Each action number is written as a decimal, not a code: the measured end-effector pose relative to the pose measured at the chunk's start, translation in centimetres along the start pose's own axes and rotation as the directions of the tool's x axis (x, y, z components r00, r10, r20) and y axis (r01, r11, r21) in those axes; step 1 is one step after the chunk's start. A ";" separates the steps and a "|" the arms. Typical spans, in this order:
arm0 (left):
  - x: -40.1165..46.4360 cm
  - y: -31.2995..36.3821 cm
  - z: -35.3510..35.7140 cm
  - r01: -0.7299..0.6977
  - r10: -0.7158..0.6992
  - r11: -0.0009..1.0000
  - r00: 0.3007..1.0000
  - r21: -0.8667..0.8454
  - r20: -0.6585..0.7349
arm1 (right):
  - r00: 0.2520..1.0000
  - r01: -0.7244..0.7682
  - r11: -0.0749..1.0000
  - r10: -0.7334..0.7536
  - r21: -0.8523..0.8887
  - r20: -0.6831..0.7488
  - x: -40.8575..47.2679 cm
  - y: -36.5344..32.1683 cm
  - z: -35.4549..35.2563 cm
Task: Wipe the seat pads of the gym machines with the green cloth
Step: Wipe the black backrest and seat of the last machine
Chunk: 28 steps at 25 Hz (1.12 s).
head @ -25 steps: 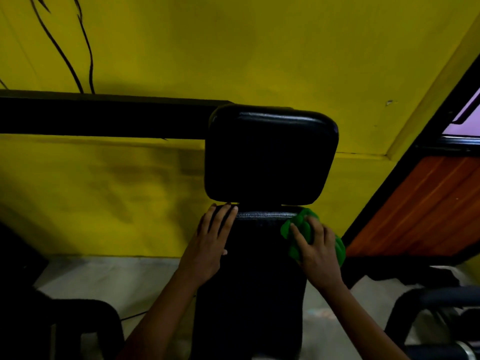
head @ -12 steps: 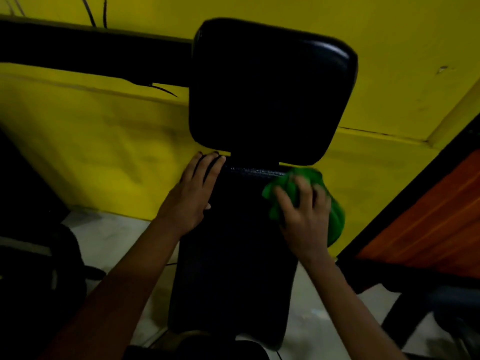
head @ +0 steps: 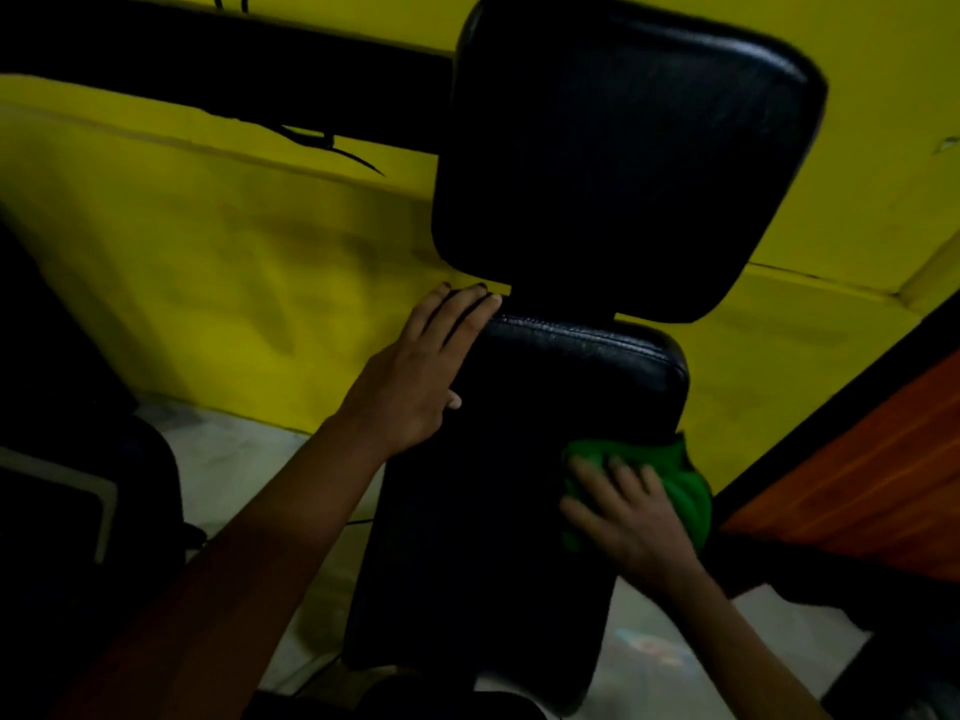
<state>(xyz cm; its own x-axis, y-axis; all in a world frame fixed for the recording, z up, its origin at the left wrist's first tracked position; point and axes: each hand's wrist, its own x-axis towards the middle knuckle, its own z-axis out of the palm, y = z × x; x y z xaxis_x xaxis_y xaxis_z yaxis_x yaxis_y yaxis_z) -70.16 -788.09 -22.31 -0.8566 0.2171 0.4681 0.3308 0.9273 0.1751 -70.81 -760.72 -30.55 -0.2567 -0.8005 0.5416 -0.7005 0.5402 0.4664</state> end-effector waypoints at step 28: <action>-8.5 -2.7 6.0 0.059 -0.081 0.955 0.995 -0.291 -0.063 | 0.960 0.273 0.961 -0.269 -0.049 0.080 4.9 -2.2 2.3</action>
<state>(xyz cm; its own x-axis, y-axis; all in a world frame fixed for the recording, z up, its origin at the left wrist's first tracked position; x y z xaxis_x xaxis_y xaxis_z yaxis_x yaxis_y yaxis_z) -66.14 -790.59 -31.96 -0.8541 0.1219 0.5057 0.3803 0.8096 0.4471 -71.99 -766.42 -30.54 -0.1110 -0.9343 0.3387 -0.7106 0.3129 0.6302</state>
